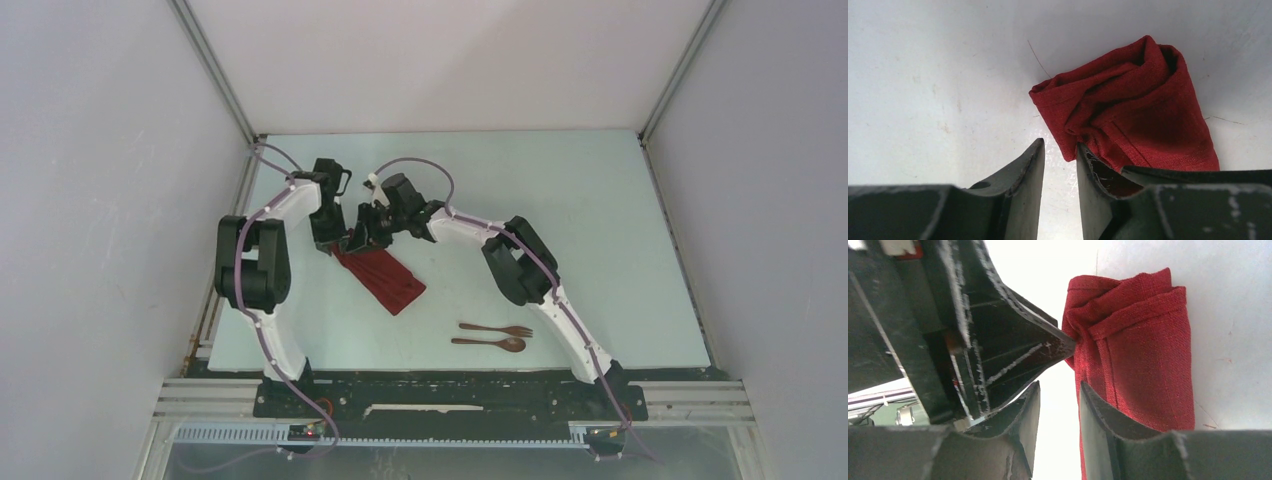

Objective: Fold the napkin into a case and place the utensils inside
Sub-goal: Stuff the top corner of the smaller-rectangle-folded napkin into the folded napkin.

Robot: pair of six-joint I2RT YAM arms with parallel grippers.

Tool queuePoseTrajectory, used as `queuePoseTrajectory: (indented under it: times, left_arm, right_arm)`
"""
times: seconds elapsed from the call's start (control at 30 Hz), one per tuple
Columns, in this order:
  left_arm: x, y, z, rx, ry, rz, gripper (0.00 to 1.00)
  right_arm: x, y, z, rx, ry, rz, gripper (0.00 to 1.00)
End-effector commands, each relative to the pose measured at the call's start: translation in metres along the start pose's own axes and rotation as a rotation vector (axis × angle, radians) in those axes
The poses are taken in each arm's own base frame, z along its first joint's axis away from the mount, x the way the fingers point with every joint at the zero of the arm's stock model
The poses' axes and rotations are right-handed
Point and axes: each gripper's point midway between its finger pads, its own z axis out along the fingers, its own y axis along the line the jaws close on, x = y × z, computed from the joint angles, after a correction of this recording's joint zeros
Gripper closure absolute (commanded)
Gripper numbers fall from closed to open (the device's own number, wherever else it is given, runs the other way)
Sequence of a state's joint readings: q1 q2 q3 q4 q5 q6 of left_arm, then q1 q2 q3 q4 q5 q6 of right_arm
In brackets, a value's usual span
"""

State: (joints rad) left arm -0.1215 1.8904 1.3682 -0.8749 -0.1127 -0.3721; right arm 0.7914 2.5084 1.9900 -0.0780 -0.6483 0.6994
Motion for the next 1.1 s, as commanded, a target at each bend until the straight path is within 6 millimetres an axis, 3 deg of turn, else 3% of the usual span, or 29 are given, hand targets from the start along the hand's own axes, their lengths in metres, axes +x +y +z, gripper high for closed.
queuePoseTrajectory:
  times: [0.0,0.1,0.17,0.3,0.47,0.63,0.77,0.9,1.07]
  left_arm:
    - [-0.006,-0.001,0.0,-0.039,-0.01,0.046,0.63]
    - [-0.007,-0.008,0.005,-0.011,0.009,0.046,0.65]
    - [-0.007,-0.01,0.007,-0.008,0.014,0.04,0.76]
    - [-0.005,-0.02,0.006,0.018,0.007,0.046,0.83]
    - [0.021,-0.059,0.013,0.157,0.077,0.045,0.88]
    - [0.04,-0.077,0.002,0.21,0.064,0.061,0.89]
    - [0.039,-0.066,-0.013,0.161,0.011,0.08,0.79]
    - [0.019,-0.042,-0.028,0.035,-0.087,0.108,0.61]
    - [0.014,-0.044,-0.029,0.0,-0.092,0.148,0.64]
  right_arm:
    - [-0.007,0.01,-0.001,-0.035,-0.031,0.009,0.58]
    - [-0.002,0.001,-0.005,0.016,-0.023,0.011,0.58]
    - [0.005,-0.01,-0.009,0.059,-0.023,0.025,0.58]
    - [0.016,-0.022,-0.015,0.13,-0.035,0.052,0.6]
    - [0.04,-0.035,-0.023,0.207,-0.068,0.12,0.63]
    - [0.056,-0.03,-0.041,0.231,-0.086,0.099,0.64]
    - [0.061,-0.015,-0.051,0.228,-0.052,0.036,0.63]
    - [0.044,-0.006,-0.058,0.194,-0.07,-0.006,0.62]
    - [0.02,-0.007,-0.063,0.179,-0.098,0.002,0.62]
